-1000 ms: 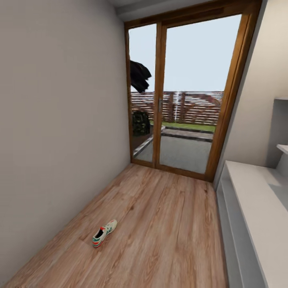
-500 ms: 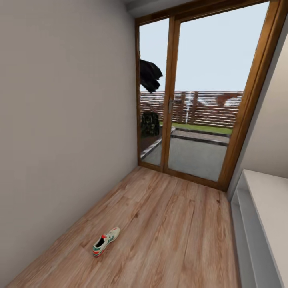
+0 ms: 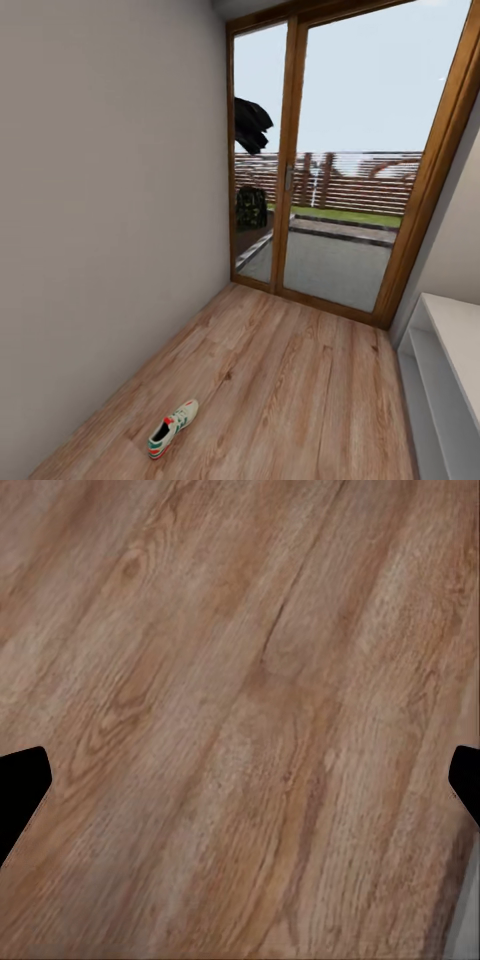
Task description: Pick up the two gym shoes and the two sandals from the corridor floor and place them onto the hallstand (shoe rack) in the corridor, making sure they are on the rack and not on the floor. Arrange them so the two gym shoes are next to each other and the two sandals are next to each other.
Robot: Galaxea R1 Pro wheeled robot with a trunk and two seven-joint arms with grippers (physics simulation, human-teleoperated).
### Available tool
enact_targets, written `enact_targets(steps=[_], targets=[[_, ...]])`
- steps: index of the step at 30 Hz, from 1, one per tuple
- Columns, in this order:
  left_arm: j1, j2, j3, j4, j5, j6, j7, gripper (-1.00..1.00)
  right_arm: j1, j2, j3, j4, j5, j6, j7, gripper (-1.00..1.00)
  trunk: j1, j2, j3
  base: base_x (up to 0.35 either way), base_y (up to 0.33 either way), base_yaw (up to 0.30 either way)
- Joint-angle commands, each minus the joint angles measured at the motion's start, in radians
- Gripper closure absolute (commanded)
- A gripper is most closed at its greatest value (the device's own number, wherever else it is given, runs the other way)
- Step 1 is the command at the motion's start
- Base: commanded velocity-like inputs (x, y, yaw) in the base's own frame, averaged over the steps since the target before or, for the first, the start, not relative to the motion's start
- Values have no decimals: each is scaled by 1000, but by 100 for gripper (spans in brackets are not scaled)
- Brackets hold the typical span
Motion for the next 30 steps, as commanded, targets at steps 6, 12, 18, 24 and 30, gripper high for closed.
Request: enact_targets(steps=[6, 12, 18, 24, 30], targets=[[-1, 0, 4, 1, -2, -3, 0, -100, -1, -1, 1, 0, -9, -20, 1, -100, 1, 0, -1, 340, 1, 0], [-1, 0, 4, 1, -2, -3, 0, -100, -1, 0, 1, -2, -10, -24, 3, -100, 1, 0, -1, 340, 0, 0], [-1, 1, 4, 1, -1, -3, 0, -100, -1, 0, 1, -1, -11, -24, 4, -100, 1, 0, -1, 339, 66, -66], [-1, 1, 5, 1, -1, -3, 0, -100, -1, 0, 0, -1, -11, -24, 2, -100, 1, 0, -1, 320, 162, -225], [-1, 1, 5, 1, -1, -3, 0, -100, -1, 0, -1, -1, -11, -24, 0, -100, 1, 0, -1, 293, 213, -275]])
